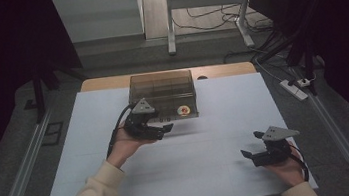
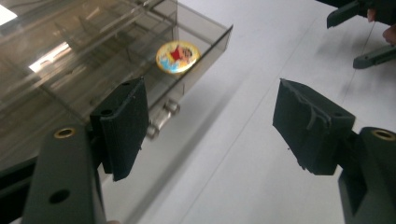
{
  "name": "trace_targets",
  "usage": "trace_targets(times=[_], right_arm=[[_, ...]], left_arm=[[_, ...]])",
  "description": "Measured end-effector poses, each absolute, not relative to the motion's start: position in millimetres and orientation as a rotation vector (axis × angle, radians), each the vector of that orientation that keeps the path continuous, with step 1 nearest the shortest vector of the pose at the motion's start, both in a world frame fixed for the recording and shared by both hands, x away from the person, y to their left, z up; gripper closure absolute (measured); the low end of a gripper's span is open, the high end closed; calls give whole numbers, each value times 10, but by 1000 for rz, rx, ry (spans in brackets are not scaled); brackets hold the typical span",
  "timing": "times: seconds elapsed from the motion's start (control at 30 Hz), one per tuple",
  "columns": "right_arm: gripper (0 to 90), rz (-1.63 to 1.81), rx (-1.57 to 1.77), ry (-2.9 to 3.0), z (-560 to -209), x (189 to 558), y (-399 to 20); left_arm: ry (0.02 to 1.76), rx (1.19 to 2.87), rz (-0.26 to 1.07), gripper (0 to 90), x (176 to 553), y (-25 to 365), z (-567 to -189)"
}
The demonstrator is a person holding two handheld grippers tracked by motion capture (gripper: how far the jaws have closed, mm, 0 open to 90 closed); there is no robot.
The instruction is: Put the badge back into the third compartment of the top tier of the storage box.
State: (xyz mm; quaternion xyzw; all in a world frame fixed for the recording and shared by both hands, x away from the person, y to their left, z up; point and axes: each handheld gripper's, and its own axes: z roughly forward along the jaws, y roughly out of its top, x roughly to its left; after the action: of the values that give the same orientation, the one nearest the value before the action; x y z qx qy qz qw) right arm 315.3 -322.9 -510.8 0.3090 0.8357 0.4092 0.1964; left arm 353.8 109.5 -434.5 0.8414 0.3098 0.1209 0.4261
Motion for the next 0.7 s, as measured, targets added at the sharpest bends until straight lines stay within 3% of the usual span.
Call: trace_targets(times=[0.7], right_arm=[[135,1155,866,2340,-5111,3148,-3237]], left_arm=[[874,2083,351,269,2978,1671,-4755]])
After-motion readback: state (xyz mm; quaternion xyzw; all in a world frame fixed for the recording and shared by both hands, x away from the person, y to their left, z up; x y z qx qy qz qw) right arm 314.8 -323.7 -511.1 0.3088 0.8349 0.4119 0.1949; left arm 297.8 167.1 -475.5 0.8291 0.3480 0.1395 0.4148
